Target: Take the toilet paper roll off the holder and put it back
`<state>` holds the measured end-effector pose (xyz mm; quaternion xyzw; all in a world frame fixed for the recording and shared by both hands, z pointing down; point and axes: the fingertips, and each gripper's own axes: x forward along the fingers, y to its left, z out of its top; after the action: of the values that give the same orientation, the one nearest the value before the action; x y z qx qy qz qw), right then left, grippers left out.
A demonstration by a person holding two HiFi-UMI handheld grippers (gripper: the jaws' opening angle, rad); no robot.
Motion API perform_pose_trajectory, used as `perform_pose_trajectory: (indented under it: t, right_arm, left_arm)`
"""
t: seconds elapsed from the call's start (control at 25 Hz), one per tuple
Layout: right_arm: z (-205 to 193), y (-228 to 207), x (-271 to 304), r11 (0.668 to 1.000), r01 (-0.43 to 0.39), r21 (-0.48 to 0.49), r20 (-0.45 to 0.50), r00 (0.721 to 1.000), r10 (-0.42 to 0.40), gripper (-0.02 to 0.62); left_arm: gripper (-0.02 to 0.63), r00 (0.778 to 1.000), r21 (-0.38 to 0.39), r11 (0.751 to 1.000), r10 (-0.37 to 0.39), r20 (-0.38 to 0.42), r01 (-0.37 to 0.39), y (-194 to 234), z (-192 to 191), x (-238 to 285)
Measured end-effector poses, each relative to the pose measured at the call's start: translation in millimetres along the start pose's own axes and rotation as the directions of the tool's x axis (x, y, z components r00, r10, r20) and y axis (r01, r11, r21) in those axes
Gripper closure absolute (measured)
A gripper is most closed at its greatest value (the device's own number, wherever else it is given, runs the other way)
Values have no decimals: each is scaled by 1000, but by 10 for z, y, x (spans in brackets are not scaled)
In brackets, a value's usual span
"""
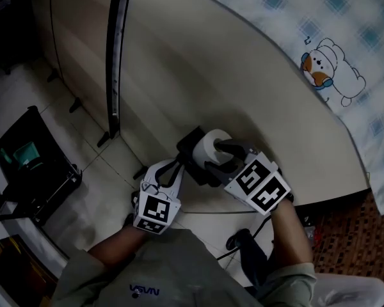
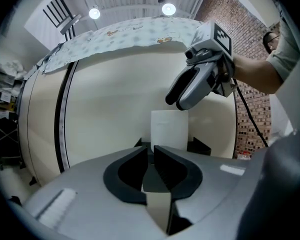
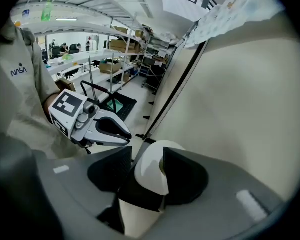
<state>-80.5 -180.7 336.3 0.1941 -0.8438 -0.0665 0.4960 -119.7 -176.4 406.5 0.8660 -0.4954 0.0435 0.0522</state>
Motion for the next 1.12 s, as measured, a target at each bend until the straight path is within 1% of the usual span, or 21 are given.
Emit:
perform_pose_trajectory:
  t: [0.24,0.44,0.68,0.84,1.12]
  right_arm:
    - [-69,24,100,1000,-26,1,-114,993,26,396]
    - [-132,5,149,1000,-19,21,-169,985,22,396]
    - [-214,15,213,999,-27,43,-224,974,36,392]
    - [-246,-7,256,998,-45,32,-271,961,52,391]
    - [-330,-5,396,996,-89,26,-360,928,92,394]
  left_arm:
    - [578,1000,8,1000,-18,-11,18,18,-35,-43]
    - [578,999,5,999,-42,-26,42,7,-90,-59]
    - [578,997,15,998,-68,-32,69,-21,-108,-55]
    - [578,997,5,997,-77,-33,77,-30,-109,-31]
    - [578,996,-26,997,-79,-35,78,-13,-158,-2]
